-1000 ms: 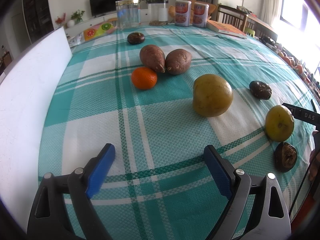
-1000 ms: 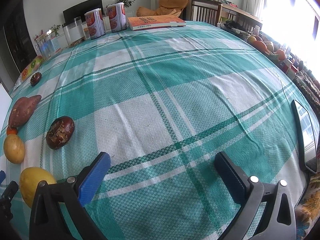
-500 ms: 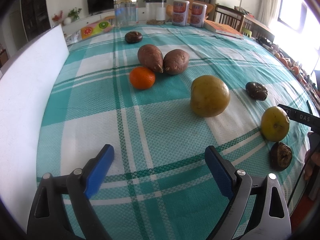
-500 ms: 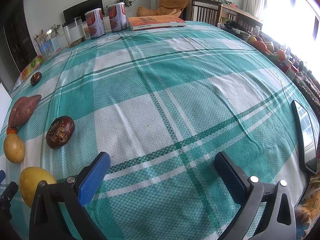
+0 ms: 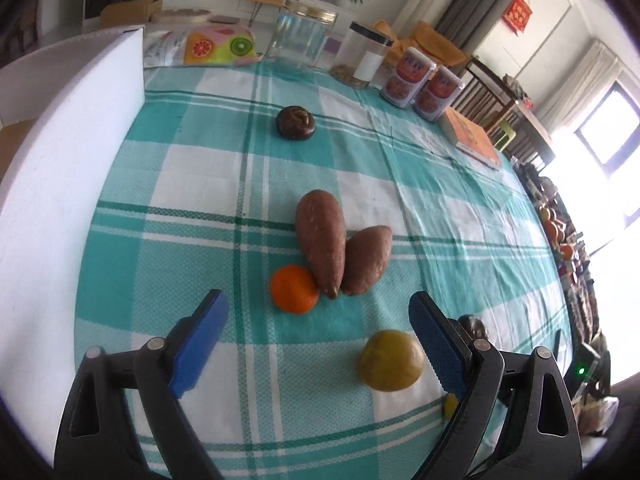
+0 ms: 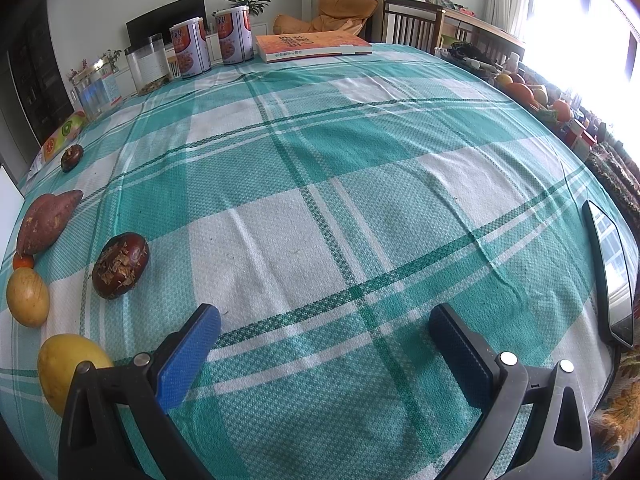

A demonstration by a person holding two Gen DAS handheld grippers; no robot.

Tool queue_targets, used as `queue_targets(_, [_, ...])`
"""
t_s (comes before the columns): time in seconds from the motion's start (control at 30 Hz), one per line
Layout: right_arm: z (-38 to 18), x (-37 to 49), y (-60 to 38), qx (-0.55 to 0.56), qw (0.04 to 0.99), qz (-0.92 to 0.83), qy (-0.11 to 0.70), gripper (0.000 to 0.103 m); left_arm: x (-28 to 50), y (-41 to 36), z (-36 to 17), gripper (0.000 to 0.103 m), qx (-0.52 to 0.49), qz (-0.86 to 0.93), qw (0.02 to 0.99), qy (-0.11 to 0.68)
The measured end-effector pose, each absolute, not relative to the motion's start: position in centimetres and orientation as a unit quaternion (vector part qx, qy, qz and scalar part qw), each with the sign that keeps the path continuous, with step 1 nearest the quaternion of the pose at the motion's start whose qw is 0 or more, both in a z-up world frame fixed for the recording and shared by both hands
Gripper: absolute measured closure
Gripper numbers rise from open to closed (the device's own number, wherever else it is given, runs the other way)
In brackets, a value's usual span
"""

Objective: Organize fruits
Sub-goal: 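Move the left tool to the orange mandarin and close on it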

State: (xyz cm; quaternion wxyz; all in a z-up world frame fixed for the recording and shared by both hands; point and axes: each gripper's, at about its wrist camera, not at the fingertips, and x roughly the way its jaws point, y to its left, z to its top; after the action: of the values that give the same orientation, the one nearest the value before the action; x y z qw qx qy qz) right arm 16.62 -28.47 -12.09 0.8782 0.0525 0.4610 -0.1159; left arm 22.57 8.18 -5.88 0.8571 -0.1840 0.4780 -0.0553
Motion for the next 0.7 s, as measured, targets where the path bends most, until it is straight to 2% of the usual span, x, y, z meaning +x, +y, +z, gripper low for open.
queue_targets(0.17, [-12.1,16.6,-28.5,0.053,0.878,-0.116,0.461,0.000,24.2,9.1,-6.0,0.010,-0.174,-0.032,0.855,0.488])
queue_targets(0.7, [-12.1,16.6,-28.4,0.052,0.878,-0.117,0.461,0.000,21.9,9.0,-7.2,0.010,-0.096,-0.077,0.864,0.487])
